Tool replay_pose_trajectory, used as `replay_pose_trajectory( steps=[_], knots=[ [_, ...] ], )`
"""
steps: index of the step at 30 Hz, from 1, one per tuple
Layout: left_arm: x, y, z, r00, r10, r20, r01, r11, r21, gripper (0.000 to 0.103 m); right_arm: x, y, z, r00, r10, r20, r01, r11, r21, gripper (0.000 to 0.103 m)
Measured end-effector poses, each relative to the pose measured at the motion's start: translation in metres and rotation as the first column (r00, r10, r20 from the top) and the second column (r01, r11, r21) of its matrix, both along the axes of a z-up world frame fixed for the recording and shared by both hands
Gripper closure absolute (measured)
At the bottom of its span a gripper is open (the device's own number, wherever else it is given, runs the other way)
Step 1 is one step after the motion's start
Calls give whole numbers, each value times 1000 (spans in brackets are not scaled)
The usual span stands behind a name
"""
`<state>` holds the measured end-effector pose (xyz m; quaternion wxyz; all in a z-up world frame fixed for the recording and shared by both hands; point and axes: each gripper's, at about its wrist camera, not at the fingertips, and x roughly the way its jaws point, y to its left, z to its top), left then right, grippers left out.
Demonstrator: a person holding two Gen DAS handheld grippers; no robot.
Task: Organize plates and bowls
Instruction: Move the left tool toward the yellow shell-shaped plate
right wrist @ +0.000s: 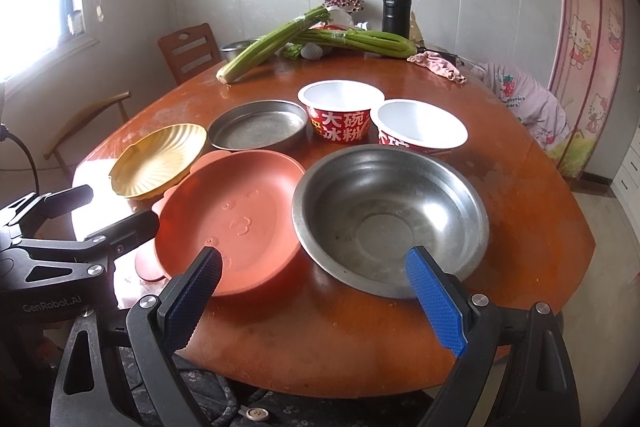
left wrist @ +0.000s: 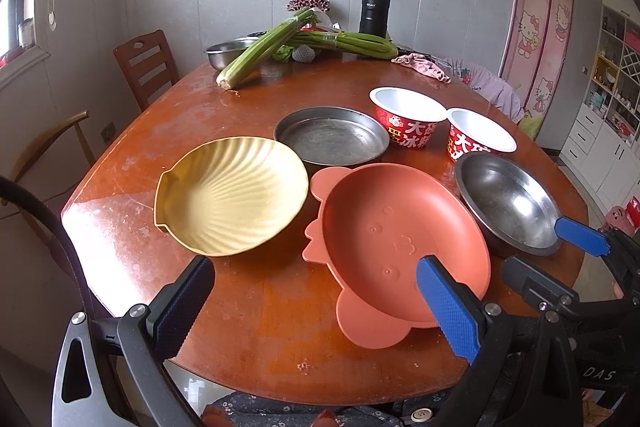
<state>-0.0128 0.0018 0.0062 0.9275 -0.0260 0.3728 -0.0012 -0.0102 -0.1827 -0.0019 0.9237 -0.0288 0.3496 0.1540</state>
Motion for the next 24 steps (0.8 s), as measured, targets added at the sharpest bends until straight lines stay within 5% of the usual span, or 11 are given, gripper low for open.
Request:
replay_pose_trajectory(
  steps=[11, 24],
  knots=[
    [5, 28, 5, 998, 67, 3, -67, 998, -17, 2, 23, 26, 24, 998, 64, 17, -63, 997, -36, 9],
    [15, 120, -6, 965, 255, -63, -259, 962, -84, 2, 69, 102, 26, 967, 249, -50, -250, 968, -16, 9]
  ],
)
